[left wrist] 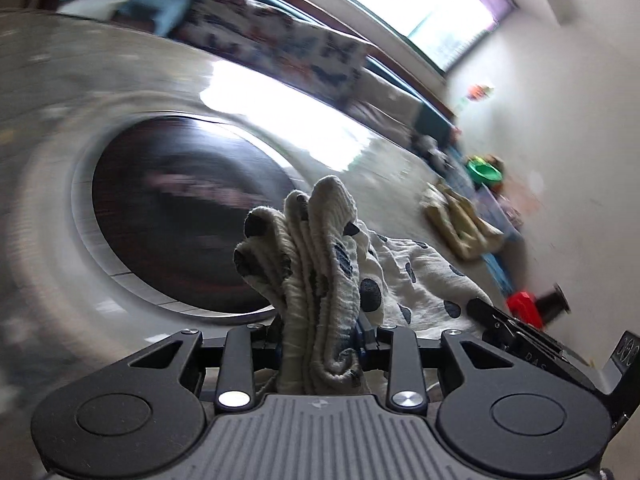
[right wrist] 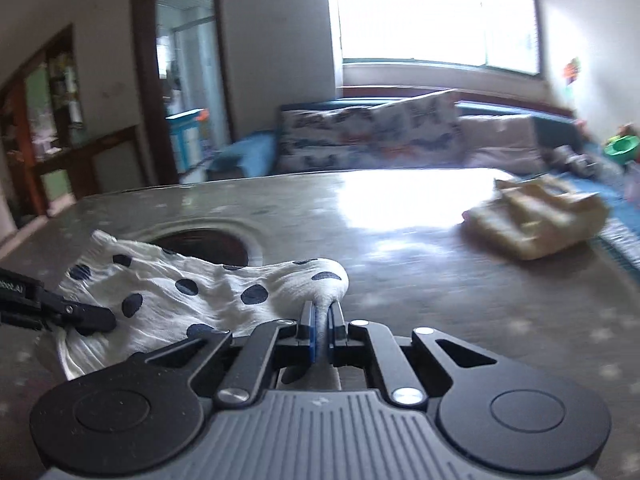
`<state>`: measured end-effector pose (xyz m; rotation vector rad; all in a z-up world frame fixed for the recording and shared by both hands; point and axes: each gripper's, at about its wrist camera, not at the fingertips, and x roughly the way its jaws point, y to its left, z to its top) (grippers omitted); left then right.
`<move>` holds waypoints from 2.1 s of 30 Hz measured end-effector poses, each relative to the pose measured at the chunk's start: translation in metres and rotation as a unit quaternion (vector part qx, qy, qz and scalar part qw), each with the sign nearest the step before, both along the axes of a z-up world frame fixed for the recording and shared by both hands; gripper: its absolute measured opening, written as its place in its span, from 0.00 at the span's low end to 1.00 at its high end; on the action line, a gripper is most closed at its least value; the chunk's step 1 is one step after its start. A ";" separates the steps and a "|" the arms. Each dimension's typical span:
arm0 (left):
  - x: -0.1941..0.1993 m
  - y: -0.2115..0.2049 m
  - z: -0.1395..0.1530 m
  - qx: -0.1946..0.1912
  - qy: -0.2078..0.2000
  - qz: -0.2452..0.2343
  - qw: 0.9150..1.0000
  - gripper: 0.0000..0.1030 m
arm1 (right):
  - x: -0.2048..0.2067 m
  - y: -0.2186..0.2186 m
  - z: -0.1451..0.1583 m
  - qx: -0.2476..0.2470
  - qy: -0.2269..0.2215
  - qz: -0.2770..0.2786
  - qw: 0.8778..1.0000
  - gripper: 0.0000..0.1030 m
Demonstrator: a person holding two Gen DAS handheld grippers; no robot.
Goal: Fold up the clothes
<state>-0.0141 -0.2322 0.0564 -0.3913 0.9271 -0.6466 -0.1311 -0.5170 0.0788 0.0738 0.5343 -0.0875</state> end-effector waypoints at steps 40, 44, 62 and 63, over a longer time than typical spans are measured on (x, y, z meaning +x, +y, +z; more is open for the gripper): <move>0.006 -0.174 0.001 0.099 -0.089 -0.139 0.981 0.72 | -0.025 -0.110 -0.008 -0.093 0.040 -0.165 0.981 0.34; 0.005 -0.165 0.001 0.107 -0.089 -0.135 0.981 0.72 | -0.022 -0.089 -0.006 -0.092 0.037 -0.142 0.985 0.39; -0.008 -0.078 0.022 0.148 -0.134 -0.073 0.977 0.90 | -0.005 0.020 0.009 -0.062 0.009 -0.028 0.998 0.52; -0.009 -0.069 0.023 0.153 -0.135 -0.064 0.977 0.92 | -0.001 0.029 0.009 -0.059 0.009 -0.019 0.998 0.53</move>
